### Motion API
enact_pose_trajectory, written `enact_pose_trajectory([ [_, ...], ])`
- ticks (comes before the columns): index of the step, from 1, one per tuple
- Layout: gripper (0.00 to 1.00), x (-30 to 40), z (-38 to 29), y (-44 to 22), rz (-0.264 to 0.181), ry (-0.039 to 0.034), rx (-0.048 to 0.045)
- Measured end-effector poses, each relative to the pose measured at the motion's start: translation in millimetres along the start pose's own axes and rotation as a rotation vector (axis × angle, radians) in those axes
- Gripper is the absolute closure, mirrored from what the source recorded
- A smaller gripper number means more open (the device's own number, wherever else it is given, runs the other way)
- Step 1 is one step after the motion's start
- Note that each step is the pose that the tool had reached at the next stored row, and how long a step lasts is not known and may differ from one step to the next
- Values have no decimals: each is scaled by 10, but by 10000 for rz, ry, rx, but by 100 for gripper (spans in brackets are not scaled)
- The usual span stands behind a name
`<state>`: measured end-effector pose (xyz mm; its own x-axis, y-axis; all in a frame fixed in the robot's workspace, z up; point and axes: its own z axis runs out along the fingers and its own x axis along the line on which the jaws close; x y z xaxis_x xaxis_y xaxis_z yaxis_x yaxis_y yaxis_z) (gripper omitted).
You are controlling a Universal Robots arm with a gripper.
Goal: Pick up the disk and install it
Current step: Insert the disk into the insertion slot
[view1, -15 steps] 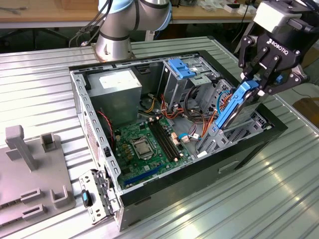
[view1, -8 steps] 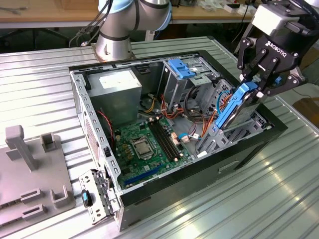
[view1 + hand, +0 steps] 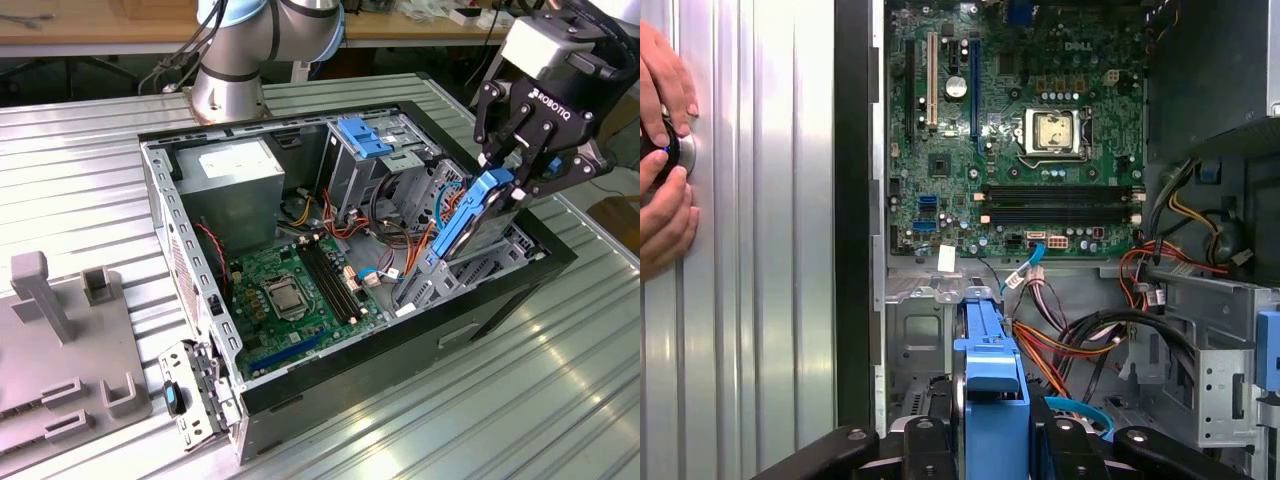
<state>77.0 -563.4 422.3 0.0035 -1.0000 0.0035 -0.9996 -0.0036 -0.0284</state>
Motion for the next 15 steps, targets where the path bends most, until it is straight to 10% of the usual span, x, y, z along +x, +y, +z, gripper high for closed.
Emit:
enact_pose_trajectory([
  [15,63,0,96,3,0,-1,0],
])
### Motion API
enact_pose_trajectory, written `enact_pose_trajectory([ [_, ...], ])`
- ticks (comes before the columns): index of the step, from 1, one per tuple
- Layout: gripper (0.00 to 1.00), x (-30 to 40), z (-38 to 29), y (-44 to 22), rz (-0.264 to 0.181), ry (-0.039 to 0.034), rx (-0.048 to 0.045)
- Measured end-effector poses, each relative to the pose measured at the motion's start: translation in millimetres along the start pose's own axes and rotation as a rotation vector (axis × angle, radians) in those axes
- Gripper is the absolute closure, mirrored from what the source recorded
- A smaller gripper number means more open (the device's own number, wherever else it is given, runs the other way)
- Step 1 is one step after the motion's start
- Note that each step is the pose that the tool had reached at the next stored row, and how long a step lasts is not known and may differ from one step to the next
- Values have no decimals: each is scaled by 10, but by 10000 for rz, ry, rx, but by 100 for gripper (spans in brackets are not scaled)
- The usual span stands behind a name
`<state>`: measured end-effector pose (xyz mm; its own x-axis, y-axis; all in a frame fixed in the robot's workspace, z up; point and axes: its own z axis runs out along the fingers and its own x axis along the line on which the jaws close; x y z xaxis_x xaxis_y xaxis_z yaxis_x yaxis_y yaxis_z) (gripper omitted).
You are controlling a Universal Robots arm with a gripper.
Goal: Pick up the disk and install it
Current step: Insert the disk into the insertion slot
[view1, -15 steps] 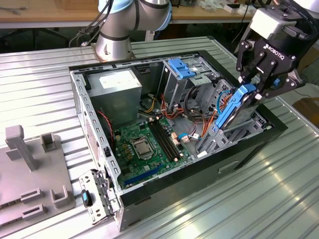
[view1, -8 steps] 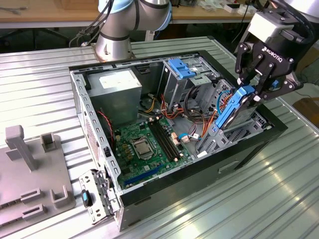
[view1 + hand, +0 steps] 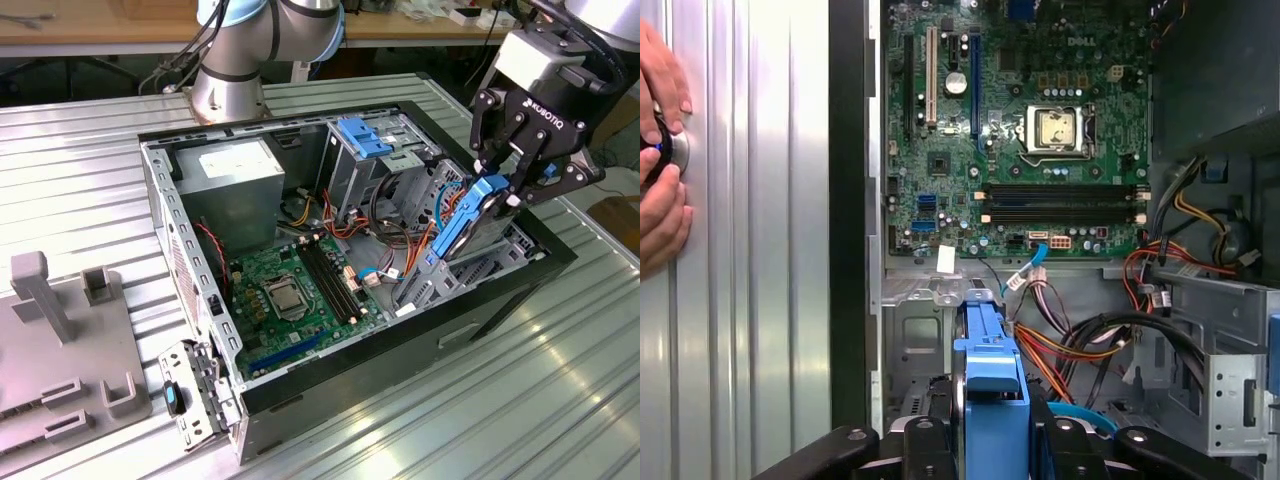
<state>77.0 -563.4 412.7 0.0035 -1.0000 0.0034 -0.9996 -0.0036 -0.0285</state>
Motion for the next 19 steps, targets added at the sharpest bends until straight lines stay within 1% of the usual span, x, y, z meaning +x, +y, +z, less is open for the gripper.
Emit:
enact_pose_trajectory([
  [19,63,0,111,3,0,0,0],
])
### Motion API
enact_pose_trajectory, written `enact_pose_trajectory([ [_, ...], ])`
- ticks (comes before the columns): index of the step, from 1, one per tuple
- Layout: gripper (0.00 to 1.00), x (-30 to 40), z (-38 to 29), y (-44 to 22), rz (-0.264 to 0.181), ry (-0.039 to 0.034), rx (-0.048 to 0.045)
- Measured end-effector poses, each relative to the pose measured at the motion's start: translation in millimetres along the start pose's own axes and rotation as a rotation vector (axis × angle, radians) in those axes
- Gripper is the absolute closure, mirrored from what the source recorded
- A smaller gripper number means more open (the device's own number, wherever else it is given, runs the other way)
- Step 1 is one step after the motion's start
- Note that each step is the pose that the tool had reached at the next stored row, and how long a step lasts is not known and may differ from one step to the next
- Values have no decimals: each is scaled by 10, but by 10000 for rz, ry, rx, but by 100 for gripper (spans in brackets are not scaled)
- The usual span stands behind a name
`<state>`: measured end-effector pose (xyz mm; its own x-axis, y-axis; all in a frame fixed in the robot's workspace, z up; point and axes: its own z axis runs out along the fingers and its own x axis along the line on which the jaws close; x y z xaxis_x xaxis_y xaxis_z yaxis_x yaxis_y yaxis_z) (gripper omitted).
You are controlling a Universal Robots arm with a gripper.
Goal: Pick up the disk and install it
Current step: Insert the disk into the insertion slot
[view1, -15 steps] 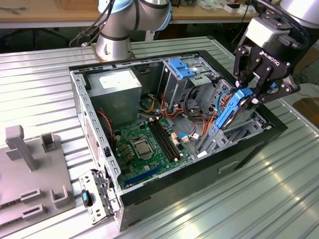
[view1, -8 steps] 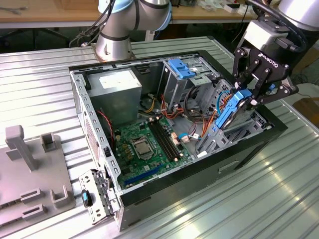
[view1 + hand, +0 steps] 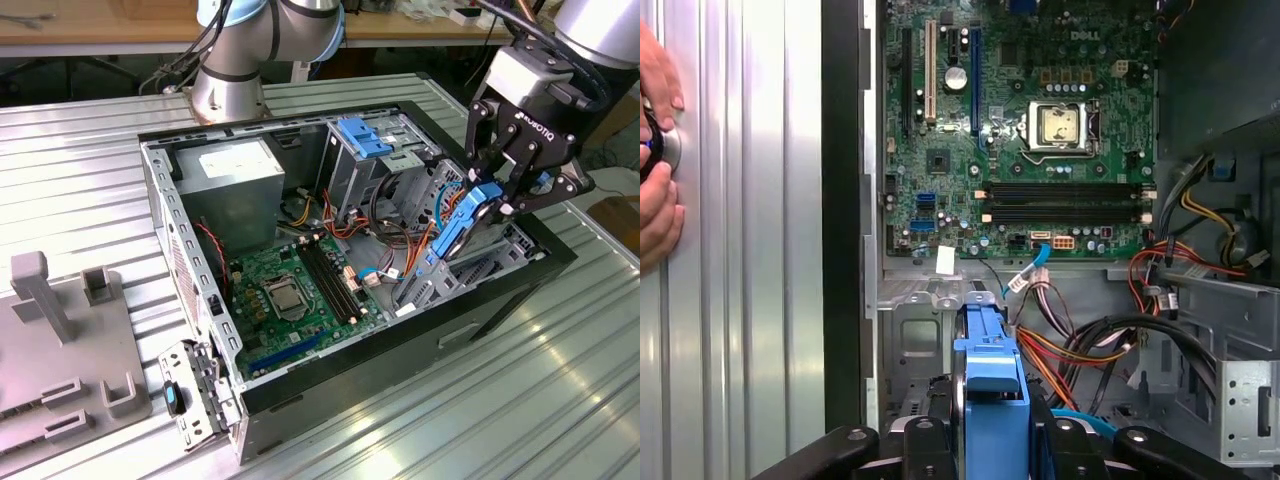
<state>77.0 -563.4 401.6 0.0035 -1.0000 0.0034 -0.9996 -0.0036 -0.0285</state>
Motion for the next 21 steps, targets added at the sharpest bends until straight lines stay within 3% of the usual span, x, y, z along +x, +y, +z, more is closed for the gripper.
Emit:
enact_pose_trajectory([
  [21,63,0,134,4,-1,-1,0],
])
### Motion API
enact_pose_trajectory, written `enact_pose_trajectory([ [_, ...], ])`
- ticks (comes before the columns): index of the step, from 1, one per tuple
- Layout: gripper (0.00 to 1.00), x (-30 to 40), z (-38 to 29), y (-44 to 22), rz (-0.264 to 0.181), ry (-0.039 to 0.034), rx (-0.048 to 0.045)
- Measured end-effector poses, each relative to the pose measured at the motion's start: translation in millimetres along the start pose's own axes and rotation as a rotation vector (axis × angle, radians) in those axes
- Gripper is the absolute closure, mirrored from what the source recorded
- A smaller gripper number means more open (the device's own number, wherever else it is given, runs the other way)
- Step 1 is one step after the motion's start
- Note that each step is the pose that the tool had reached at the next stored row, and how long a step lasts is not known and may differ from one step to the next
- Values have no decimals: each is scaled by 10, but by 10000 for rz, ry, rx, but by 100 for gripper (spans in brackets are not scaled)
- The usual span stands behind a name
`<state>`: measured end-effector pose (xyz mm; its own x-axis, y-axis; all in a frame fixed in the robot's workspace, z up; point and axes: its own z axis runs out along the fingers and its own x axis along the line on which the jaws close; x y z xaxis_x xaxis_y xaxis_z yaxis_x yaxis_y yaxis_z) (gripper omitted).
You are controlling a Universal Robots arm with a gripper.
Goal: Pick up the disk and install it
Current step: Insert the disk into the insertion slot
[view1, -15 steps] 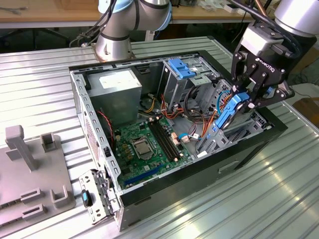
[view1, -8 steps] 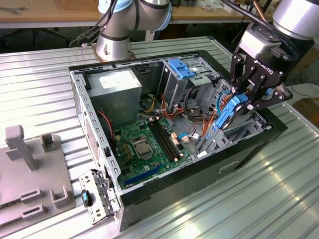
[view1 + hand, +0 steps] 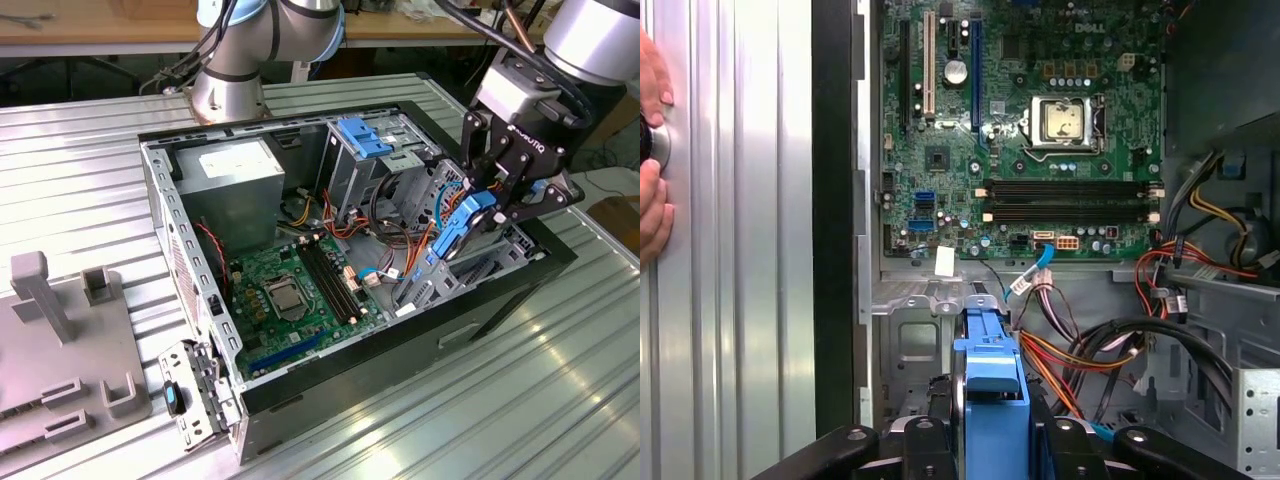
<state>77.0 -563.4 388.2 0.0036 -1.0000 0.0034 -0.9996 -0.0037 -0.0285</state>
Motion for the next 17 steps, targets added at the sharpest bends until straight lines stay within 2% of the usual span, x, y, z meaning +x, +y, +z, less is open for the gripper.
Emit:
enact_pose_trajectory([
  [17,63,0,93,3,1,1,0],
])
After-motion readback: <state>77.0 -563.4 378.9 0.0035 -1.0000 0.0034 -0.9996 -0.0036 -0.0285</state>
